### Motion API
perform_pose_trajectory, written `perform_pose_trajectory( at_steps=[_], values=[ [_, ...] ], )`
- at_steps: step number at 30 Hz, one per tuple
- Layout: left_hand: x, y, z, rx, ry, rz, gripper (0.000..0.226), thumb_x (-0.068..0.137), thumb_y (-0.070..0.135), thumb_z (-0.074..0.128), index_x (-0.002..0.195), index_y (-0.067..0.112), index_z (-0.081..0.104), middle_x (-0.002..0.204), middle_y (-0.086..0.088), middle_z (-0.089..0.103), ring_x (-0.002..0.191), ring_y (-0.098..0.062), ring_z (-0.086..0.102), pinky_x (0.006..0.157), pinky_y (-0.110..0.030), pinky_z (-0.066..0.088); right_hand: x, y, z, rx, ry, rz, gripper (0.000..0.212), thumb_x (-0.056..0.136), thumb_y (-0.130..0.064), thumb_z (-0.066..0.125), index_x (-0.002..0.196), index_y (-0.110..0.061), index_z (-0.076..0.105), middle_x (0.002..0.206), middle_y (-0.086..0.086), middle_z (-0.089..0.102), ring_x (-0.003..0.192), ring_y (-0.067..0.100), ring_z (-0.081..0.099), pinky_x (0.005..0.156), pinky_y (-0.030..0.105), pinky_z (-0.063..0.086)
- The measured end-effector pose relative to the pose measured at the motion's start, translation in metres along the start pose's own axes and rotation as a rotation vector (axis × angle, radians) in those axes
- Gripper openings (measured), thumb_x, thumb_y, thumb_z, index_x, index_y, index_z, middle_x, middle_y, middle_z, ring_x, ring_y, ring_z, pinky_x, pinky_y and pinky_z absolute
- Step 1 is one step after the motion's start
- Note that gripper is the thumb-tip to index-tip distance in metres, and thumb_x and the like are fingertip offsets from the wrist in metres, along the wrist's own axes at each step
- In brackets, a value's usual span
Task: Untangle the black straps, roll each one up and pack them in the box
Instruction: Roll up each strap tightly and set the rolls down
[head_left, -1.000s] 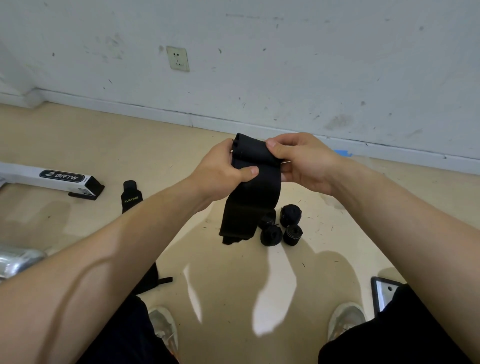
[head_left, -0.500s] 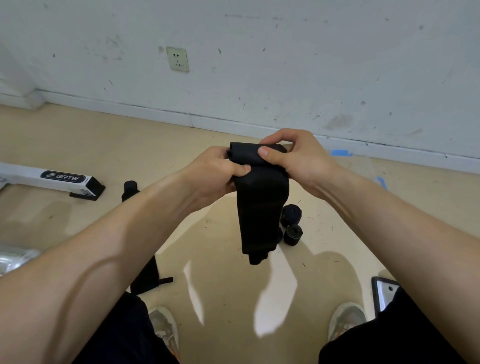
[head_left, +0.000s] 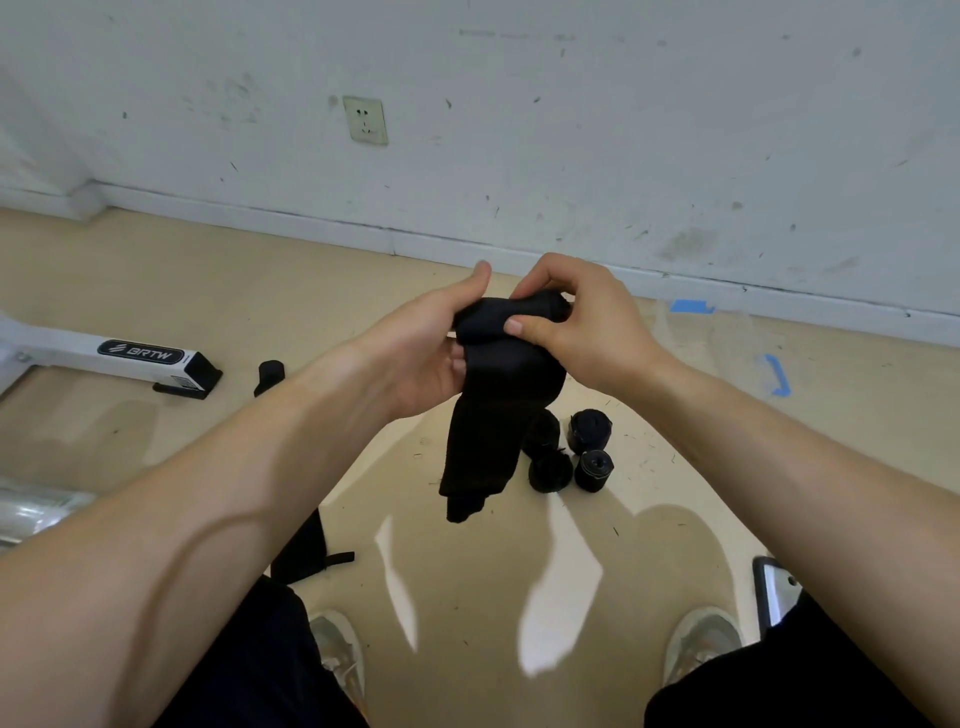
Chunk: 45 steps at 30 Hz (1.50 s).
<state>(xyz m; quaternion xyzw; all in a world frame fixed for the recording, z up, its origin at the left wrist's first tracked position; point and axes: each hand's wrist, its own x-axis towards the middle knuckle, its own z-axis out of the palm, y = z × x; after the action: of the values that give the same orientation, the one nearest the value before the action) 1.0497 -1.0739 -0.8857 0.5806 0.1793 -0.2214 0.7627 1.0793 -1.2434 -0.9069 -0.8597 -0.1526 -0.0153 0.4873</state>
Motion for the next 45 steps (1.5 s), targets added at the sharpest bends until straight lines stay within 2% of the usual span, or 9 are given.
perform_pose_trajectory(
  at_steps=[5, 8, 11, 22, 30, 36, 39, 42, 45],
  values=[
    [0.003, -0.005, -0.001, 0.059, 0.030, 0.035, 0.037, 0.105, 0.027, 0.056, 0.130, 0.001, 0.066, 0.117, -0.014, 0.069, 0.105, -0.026, 0.067, 0.094, -0.034, 0.056, -0.004, -0.002, -0.001, 0.117, -0.065, 0.077, 0.019, 0.083, -0.015, 0.081, 0.092, -0.026, 0.069, 0.097, -0.004, 0.072, 0.083, 0.005, 0.065, 0.077, 0.021, 0.052],
    [0.005, -0.003, -0.004, 0.081, 0.029, 0.080, 0.033, 0.104, 0.022, 0.059, 0.127, -0.001, 0.067, 0.124, -0.016, 0.073, 0.104, -0.026, 0.074, 0.082, -0.031, 0.063, -0.007, -0.006, -0.005, 0.434, -0.182, 0.288, 0.008, 0.094, -0.023, 0.072, 0.099, -0.024, 0.067, 0.097, 0.006, 0.068, 0.076, 0.018, 0.065, 0.072, 0.034, 0.057],
    [0.004, -0.003, -0.004, 0.120, 0.016, 0.142, 0.026, 0.103, 0.015, 0.060, 0.123, -0.001, 0.068, 0.118, -0.015, 0.075, 0.094, -0.021, 0.076, 0.071, -0.026, 0.061, -0.006, -0.004, -0.005, 0.464, -0.189, 0.366, 0.013, 0.098, -0.034, 0.066, 0.104, -0.023, 0.066, 0.090, 0.002, 0.069, 0.075, 0.021, 0.067, 0.072, 0.036, 0.057],
    [0.004, -0.009, -0.008, 0.084, -0.034, 0.118, 0.028, 0.101, 0.020, 0.064, 0.119, -0.001, 0.067, 0.109, -0.011, 0.076, 0.089, -0.015, 0.076, 0.071, -0.021, 0.060, -0.008, -0.003, -0.002, 0.445, -0.072, 0.267, 0.020, 0.093, -0.010, 0.072, 0.106, -0.021, 0.063, 0.101, 0.021, 0.072, 0.077, 0.027, 0.071, 0.069, 0.037, 0.060],
    [0.010, -0.010, -0.010, 0.164, 0.013, 0.046, 0.030, 0.097, 0.012, 0.068, 0.123, -0.004, 0.065, 0.116, -0.015, 0.074, 0.093, -0.022, 0.075, 0.073, -0.028, 0.064, -0.006, 0.003, 0.000, 0.076, -0.082, 0.089, 0.028, 0.087, -0.012, 0.076, 0.095, -0.030, 0.057, 0.099, 0.007, 0.069, 0.078, 0.018, 0.066, 0.065, 0.028, 0.053],
    [0.008, -0.007, -0.009, 0.136, 0.031, -0.011, 0.027, 0.097, 0.006, 0.068, 0.122, -0.004, 0.065, 0.114, -0.016, 0.073, 0.091, -0.021, 0.073, 0.071, -0.027, 0.064, -0.012, 0.003, 0.005, -0.137, -0.043, -0.092, 0.025, 0.088, -0.010, 0.070, 0.102, -0.021, 0.053, 0.094, -0.006, 0.063, 0.084, 0.004, 0.056, 0.068, 0.014, 0.041],
    [0.008, -0.009, -0.009, 0.126, 0.018, 0.005, 0.027, 0.097, 0.005, 0.067, 0.122, -0.004, 0.066, 0.120, -0.019, 0.072, 0.093, -0.022, 0.073, 0.075, -0.027, 0.064, -0.012, 0.003, 0.007, -0.172, -0.044, -0.127, 0.025, 0.087, -0.008, 0.070, 0.100, -0.021, 0.053, 0.096, -0.002, 0.061, 0.087, 0.004, 0.053, 0.070, 0.018, 0.037],
    [0.007, -0.009, -0.008, 0.120, -0.005, 0.027, 0.040, 0.097, 0.027, 0.069, 0.124, -0.001, 0.068, 0.120, -0.018, 0.073, 0.096, -0.024, 0.070, 0.087, -0.030, 0.060, -0.010, 0.004, 0.006, -0.137, -0.044, -0.132, 0.025, 0.086, -0.008, 0.072, 0.100, -0.021, 0.055, 0.096, -0.005, 0.062, 0.087, 0.005, 0.056, 0.072, 0.020, 0.041],
    [0.008, -0.010, -0.009, 0.124, 0.014, 0.043, 0.042, 0.098, 0.033, 0.068, 0.121, -0.001, 0.068, 0.117, -0.016, 0.075, 0.092, -0.023, 0.074, 0.078, -0.030, 0.063, -0.011, 0.006, 0.006, -0.015, -0.080, -0.060, 0.027, 0.085, -0.008, 0.074, 0.097, -0.024, 0.056, 0.098, -0.008, 0.064, 0.091, 0.020, 0.064, 0.076, 0.034, 0.054]
  ],
)
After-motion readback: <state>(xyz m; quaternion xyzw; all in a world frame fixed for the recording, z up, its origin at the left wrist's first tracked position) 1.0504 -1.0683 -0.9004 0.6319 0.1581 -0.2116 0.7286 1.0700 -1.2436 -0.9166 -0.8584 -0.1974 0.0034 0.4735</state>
